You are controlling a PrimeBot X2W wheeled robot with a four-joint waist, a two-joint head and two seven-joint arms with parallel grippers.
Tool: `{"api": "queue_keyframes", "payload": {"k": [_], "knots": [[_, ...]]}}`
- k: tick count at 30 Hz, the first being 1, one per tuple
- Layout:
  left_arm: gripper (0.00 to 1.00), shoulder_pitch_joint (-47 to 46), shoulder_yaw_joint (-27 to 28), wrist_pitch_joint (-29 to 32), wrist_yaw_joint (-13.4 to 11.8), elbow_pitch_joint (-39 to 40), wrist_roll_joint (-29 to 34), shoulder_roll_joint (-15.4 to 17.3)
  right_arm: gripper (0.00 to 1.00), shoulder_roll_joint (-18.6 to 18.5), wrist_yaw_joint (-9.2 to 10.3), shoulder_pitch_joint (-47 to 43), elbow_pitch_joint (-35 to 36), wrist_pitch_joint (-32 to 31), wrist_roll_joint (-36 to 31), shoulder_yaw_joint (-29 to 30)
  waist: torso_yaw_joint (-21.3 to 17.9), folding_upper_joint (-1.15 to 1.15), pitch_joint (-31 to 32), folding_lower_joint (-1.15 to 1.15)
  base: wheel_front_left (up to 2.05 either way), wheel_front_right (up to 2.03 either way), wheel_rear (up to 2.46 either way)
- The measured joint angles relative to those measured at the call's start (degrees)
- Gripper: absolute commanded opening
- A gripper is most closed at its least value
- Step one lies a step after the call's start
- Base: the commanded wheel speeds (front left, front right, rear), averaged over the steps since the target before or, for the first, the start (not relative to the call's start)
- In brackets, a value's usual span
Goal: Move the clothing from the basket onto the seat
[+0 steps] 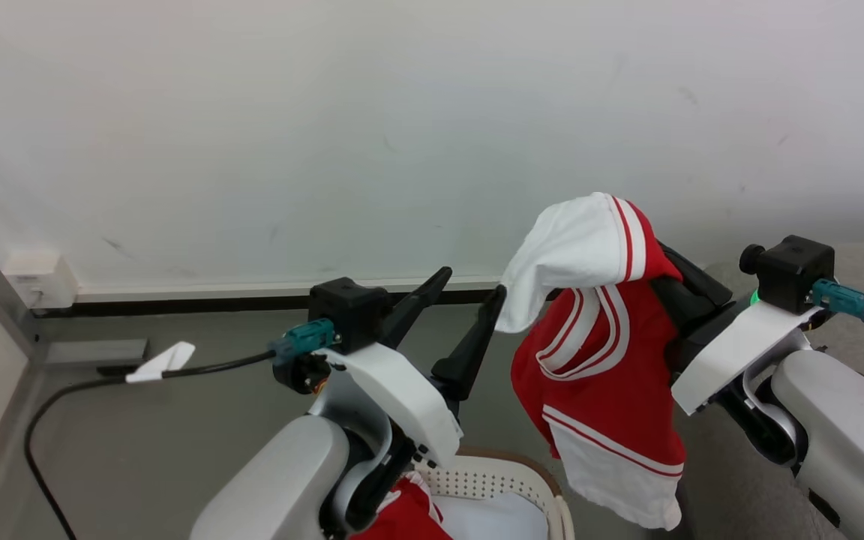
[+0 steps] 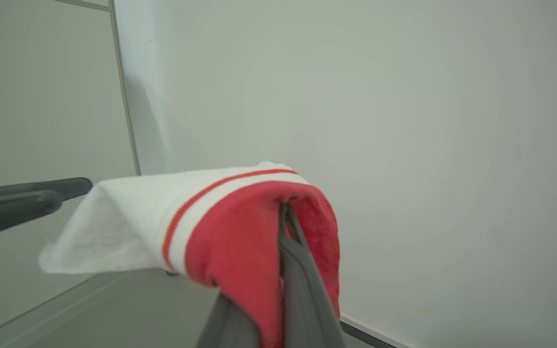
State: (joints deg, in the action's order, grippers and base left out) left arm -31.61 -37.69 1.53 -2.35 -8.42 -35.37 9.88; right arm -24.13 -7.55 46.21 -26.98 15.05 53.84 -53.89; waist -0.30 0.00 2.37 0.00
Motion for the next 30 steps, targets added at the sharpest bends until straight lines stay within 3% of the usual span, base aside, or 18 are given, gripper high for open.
{"api": "queue_keyframes", "payload": {"k": [30], "knots": [[1.00,-0.5,-2.3,-4.5,1.5,-1.1,1.5,-0.9,0.00,-6.5,0.00,-0.9,6.7,-1.1,-2.1,8.6,-14.9,0.00,-4.7,0.00,0.00,0.00,0.00]]}}
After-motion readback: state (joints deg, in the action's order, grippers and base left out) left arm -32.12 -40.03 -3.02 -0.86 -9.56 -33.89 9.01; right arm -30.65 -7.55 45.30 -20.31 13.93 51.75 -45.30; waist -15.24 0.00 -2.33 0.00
